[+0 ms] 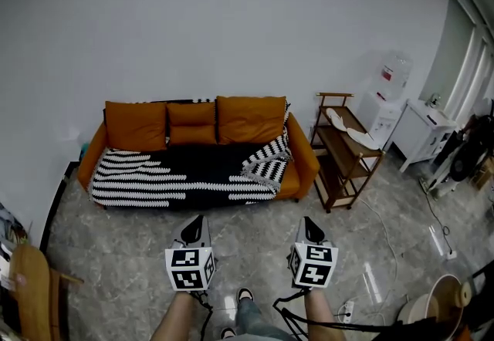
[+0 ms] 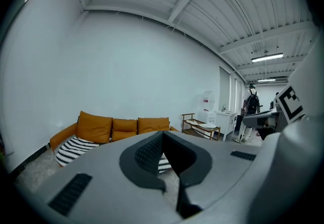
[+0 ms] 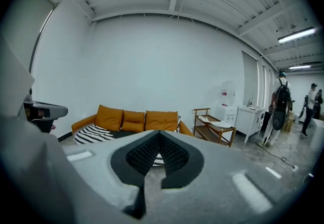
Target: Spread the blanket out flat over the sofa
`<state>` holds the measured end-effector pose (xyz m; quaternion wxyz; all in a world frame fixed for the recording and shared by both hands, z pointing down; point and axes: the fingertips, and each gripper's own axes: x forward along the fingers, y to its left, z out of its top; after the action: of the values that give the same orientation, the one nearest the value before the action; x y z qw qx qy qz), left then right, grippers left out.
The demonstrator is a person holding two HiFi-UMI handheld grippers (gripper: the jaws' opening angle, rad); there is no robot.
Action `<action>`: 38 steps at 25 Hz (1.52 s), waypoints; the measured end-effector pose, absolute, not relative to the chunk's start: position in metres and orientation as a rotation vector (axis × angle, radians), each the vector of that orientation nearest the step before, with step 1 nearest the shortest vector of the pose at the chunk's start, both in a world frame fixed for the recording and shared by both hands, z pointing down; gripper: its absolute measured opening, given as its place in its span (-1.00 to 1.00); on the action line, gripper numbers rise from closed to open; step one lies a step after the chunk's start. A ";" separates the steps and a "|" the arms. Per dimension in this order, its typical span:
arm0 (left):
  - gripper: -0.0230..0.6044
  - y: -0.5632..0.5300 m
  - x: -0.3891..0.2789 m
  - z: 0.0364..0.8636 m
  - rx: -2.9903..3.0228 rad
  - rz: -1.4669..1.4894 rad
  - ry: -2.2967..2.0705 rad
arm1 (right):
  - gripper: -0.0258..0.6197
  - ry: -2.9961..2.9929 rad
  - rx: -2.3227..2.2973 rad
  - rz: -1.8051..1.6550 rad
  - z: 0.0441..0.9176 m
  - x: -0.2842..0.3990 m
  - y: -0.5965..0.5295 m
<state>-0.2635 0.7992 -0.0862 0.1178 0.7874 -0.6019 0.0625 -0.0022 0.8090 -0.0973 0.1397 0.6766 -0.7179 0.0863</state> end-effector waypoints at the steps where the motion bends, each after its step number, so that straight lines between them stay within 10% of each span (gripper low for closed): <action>1: -0.94 0.792 -0.262 -0.087 2.306 0.183 -1.761 | -0.91 -2.078 1.956 0.248 -0.098 -0.001 0.801; 38: -0.94 0.524 -0.198 -0.089 2.252 0.181 -1.894 | -0.91 -2.096 1.886 0.231 -0.086 0.077 0.517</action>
<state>-0.1981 0.5241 -0.0891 0.0965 0.7604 -0.6393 0.0610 0.0770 0.5172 -0.0862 0.1558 0.6585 -0.7319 0.0805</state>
